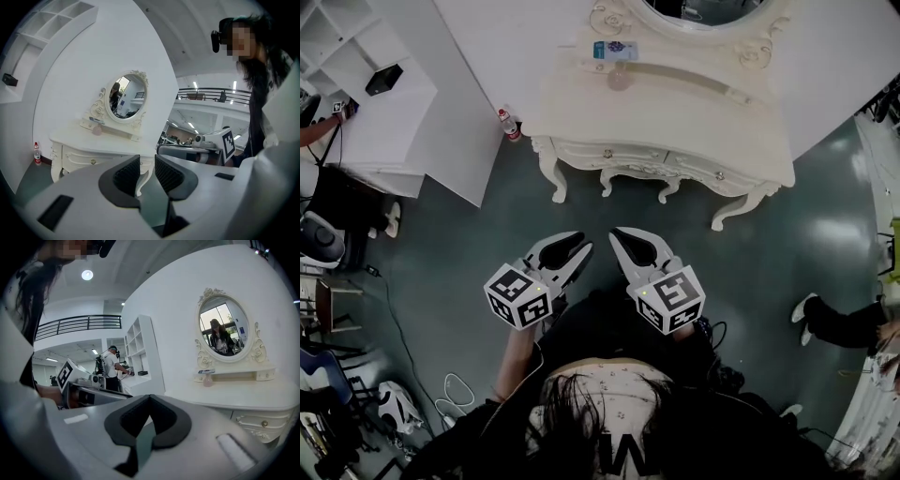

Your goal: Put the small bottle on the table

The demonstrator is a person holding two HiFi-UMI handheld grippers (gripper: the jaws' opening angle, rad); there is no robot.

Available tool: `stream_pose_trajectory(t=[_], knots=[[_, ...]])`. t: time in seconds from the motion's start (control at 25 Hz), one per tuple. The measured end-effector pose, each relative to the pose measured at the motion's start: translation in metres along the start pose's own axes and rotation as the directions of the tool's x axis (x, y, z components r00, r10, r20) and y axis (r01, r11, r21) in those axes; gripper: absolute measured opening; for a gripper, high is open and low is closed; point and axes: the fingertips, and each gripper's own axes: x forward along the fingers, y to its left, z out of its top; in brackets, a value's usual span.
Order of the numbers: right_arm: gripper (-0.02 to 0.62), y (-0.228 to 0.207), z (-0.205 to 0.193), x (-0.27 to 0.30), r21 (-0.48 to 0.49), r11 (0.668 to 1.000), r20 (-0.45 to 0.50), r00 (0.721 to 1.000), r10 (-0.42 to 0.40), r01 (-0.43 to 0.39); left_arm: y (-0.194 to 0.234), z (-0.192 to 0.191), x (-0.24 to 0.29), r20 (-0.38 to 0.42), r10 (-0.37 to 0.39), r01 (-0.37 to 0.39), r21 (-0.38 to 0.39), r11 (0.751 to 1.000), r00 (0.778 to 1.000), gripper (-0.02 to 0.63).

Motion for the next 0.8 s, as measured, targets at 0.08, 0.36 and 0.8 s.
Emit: stream_pose_trajectory(t=[0.08,0.36,0.8], knots=[[0.009,0.005,-0.003,-0.004,-0.003,1.0,-0.002,1.0,-0.009,0.009,-0.003,-0.004,-0.003,-0.002,-0.012,0.012,-0.001,1.0,1.0,0.099],[0.009,0.016,-0.007,-0.011,-0.01,1.0,-0.003,1.0,-0.02,0.02,-0.012,-0.014,-0.01,-0.006,-0.041,0.041,0.0,0.999,0.999,0.098],[0.009,0.021,-0.009,-0.014,-0.019,1.0,0.006,1.0,-0.019,0.02,-0.013,-0.016,-0.015,-0.011,-0.036,0.036,0.009,0.999,0.999,0.099]])
